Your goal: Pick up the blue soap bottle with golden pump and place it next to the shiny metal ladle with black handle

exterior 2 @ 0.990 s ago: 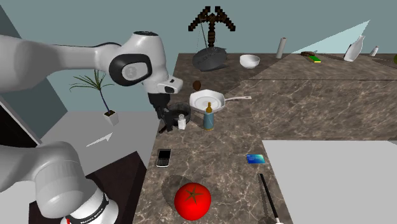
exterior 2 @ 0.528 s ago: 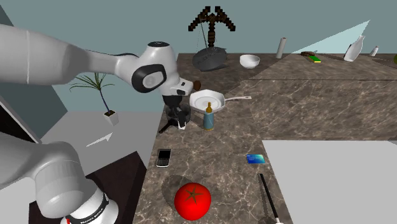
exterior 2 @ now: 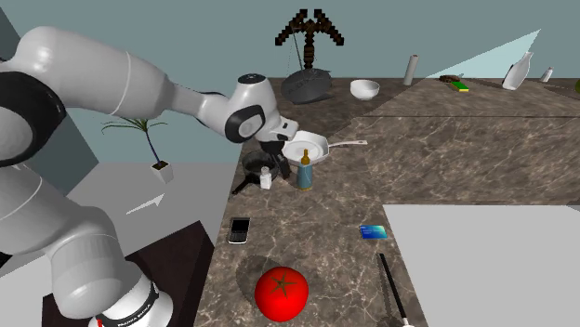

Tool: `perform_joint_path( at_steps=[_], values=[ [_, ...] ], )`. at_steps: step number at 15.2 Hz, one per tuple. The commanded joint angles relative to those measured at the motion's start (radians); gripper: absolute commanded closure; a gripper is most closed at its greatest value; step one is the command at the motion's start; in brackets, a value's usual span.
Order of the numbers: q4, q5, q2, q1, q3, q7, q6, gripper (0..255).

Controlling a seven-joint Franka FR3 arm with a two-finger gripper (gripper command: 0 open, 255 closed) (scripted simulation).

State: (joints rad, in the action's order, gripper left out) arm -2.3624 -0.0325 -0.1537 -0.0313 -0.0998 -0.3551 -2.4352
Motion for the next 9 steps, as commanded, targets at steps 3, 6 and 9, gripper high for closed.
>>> perform_joint_path(
  at_steps=[3, 6, 9],
  values=[
    [0.096, -0.033, 0.139, -0.001, -0.018, -0.079, -0.104, 0],
    [0.181, -0.067, 0.241, -0.006, -0.018, -0.136, -0.165, 0],
    [0.214, -0.082, 0.287, -0.01, -0.015, -0.157, -0.192, 0]
  ],
)
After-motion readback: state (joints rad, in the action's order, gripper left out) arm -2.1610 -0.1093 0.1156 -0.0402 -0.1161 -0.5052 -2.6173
